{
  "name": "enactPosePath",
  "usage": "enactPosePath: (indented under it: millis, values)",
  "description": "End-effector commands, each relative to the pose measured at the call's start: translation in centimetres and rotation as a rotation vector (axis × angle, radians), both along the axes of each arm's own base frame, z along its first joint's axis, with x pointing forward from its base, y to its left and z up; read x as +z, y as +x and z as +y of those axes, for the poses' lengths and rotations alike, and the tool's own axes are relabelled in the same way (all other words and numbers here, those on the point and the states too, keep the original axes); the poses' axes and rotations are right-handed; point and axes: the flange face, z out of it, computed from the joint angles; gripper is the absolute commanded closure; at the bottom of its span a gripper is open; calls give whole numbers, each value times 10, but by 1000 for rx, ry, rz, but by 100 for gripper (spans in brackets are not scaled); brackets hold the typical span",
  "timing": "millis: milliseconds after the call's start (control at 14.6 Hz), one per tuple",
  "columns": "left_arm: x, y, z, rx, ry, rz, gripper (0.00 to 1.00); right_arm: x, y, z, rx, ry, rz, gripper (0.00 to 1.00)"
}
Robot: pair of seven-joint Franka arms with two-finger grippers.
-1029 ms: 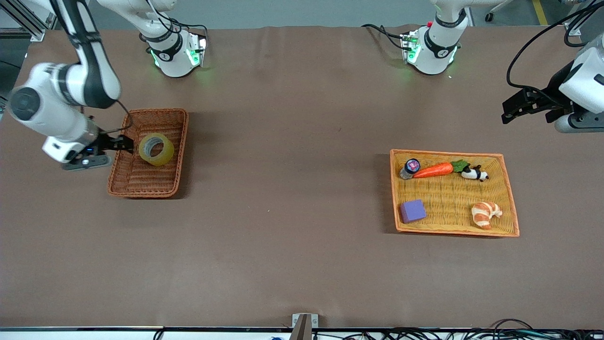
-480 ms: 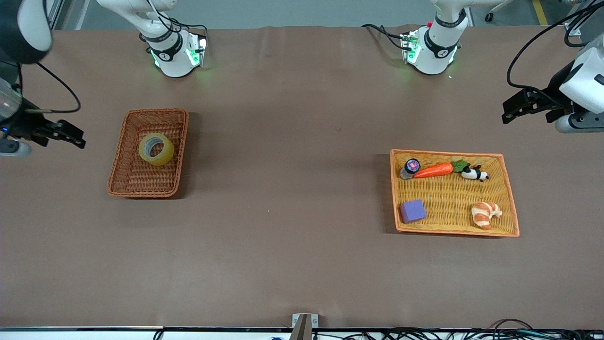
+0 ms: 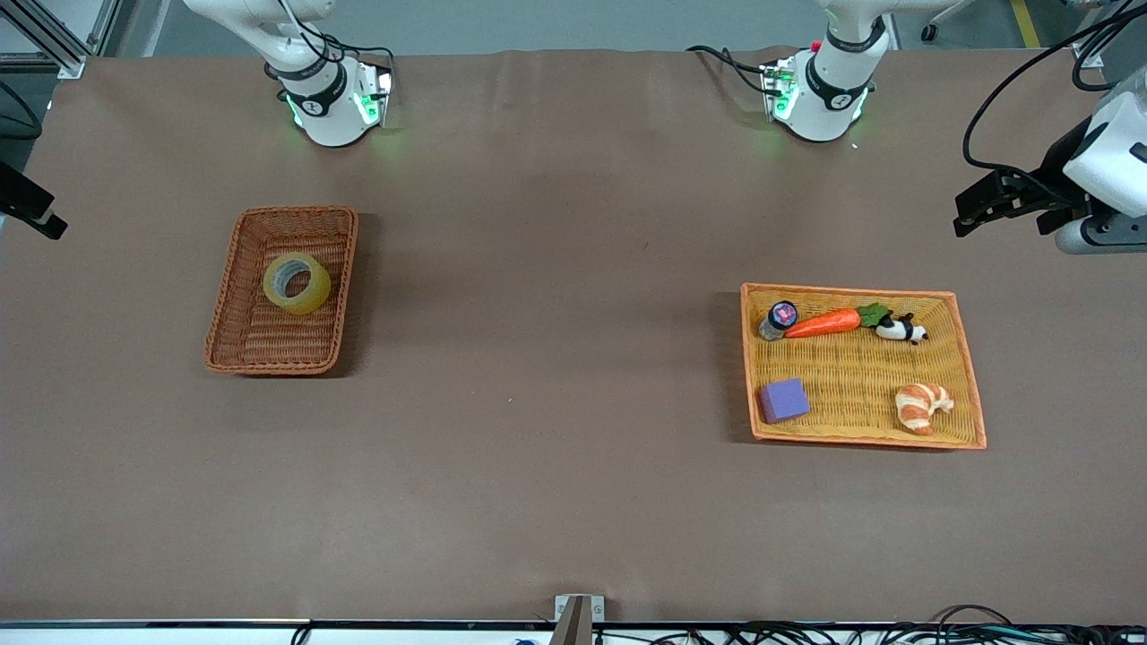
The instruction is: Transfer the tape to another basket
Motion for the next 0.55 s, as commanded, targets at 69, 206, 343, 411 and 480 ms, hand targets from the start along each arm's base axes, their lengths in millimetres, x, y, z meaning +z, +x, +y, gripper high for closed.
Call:
enactPosePath:
  millis: [69, 206, 343, 411, 480]
  values:
    - [2, 2, 3, -38, -16, -8, 0, -8, 1, -2, -25, 34, 64, 0]
    - [2, 2, 3, -42, -10, -9, 0, -11, 2, 1, -16, 39, 71, 0]
    - [2, 1, 2, -45, -10, -9, 0, -12, 2, 5, -6, 39, 71, 0]
    - [2, 2, 1, -45, -8, -7, 0, -12, 2, 5, -4, 38, 70, 0]
    - [1, 2, 1, -47, -8, -7, 0, -12, 2, 5, -4, 38, 70, 0]
